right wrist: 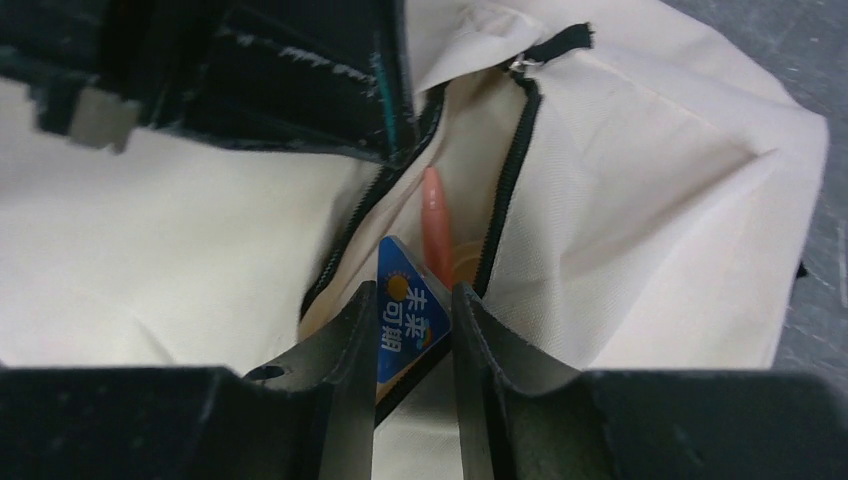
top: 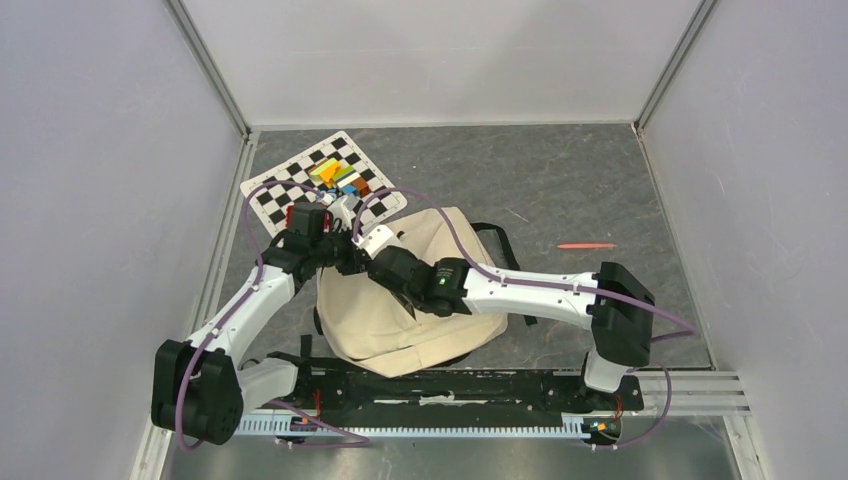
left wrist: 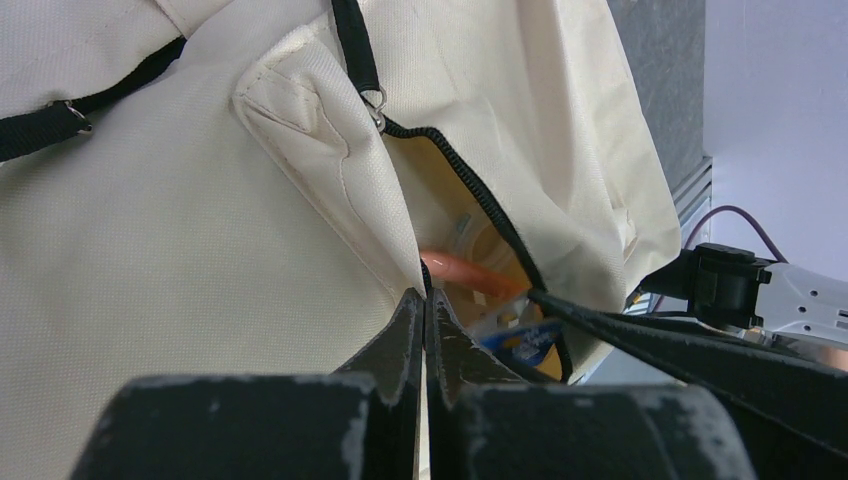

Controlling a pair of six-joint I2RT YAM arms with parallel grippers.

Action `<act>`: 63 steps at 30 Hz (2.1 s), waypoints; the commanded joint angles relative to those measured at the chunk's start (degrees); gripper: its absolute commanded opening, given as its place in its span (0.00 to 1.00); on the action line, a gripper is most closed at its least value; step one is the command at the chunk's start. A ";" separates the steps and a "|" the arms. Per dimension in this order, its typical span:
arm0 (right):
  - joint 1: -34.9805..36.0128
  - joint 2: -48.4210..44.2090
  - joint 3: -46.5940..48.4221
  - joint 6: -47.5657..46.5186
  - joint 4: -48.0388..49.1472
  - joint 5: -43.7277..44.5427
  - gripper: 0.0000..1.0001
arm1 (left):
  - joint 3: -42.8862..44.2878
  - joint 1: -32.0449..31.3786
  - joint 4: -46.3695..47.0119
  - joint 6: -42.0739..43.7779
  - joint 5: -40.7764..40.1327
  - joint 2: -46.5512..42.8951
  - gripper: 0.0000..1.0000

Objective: Pack the student bag
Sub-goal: Place the stationery in the student bag, then pick up the stationery from the center of the board.

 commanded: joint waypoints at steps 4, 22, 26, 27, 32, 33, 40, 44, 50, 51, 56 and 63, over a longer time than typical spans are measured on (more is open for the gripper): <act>0.42 1.86 4.16 1.55 -8.04 12.60 0.01 | 1.18 0.82 3.32 0.34 1.12 -1.41 0.02; 0.46 -0.68 7.50 0.39 -7.32 7.77 0.48 | 1.08 0.90 3.47 0.25 1.29 -1.17 0.02; 0.48 -2.56 7.45 0.54 -6.48 6.95 0.56 | 1.08 0.91 3.47 0.25 1.29 -1.19 0.02; 0.45 -2.99 7.52 0.72 -6.48 6.96 0.57 | 1.10 0.95 3.48 0.25 1.33 -1.17 0.02; 0.37 -5.23 7.28 0.29 -6.62 8.76 0.64 | 1.12 0.99 3.50 0.25 1.31 -1.13 0.02; 0.21 -5.69 7.13 0.04 -6.93 9.75 0.66 | 1.07 0.99 3.49 0.29 1.29 -1.08 0.02; -9.61 -14.02 -0.84 -2.56 -8.14 10.88 0.81 | 1.06 0.99 3.34 0.34 1.03 -1.32 0.02; -22.22 -22.77 -11.25 -2.82 -5.19 5.60 0.83 | 1.08 1.07 3.30 0.34 1.03 -1.52 0.02; -44.48 -32.02 -26.24 0.18 3.77 -6.08 0.82 | 1.00 1.17 3.38 0.25 1.40 -1.51 0.02; -47.62 -32.12 -27.66 0.92 4.88 -7.42 0.81 | 0.99 1.17 3.38 0.25 1.44 -1.59 0.02; -61.77 -29.92 -33.81 6.89 10.95 -11.08 0.82 | 0.97 1.26 3.56 0.08 1.56 -1.93 0.02; -70.65 -21.10 -33.23 13.94 12.93 -12.65 0.78 | 0.89 1.41 3.91 -0.18 1.97 -2.00 0.02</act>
